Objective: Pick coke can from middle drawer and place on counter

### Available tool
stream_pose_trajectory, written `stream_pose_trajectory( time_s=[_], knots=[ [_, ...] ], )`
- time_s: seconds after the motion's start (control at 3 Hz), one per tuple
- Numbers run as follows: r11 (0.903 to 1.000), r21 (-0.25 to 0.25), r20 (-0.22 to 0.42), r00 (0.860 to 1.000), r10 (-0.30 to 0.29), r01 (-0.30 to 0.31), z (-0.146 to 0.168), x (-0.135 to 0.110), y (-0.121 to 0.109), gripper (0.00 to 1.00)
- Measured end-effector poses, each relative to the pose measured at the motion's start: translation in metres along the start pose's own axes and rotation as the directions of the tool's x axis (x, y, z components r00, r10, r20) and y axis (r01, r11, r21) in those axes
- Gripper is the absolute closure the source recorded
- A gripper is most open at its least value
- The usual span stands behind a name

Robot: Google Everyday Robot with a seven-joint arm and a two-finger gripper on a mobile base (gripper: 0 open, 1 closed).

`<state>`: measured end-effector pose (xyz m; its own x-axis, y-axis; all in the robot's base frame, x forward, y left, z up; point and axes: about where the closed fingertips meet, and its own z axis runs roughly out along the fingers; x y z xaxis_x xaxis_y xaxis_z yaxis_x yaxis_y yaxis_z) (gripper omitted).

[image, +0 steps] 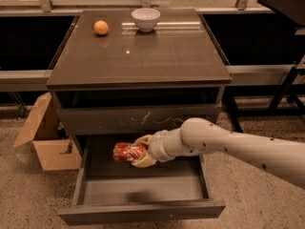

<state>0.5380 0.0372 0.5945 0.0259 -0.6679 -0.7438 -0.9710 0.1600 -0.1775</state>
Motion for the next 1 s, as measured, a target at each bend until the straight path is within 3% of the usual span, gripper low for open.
stream_pose_trajectory(
  time_s=[0.33,0.67,1.0],
  knots=[
    [0.9952,0.047,0.018,0.996,-0.087,0.086,-0.034,-0.038,-0.002,1.0],
    [0.9832,0.087,0.018,0.987,-0.163,0.16,-0.064,-0.073,-0.006,1.0],
    [0.9831,0.087,0.017,0.986,-0.163,0.161,-0.064,-0.074,-0.006,1.0]
  ],
)
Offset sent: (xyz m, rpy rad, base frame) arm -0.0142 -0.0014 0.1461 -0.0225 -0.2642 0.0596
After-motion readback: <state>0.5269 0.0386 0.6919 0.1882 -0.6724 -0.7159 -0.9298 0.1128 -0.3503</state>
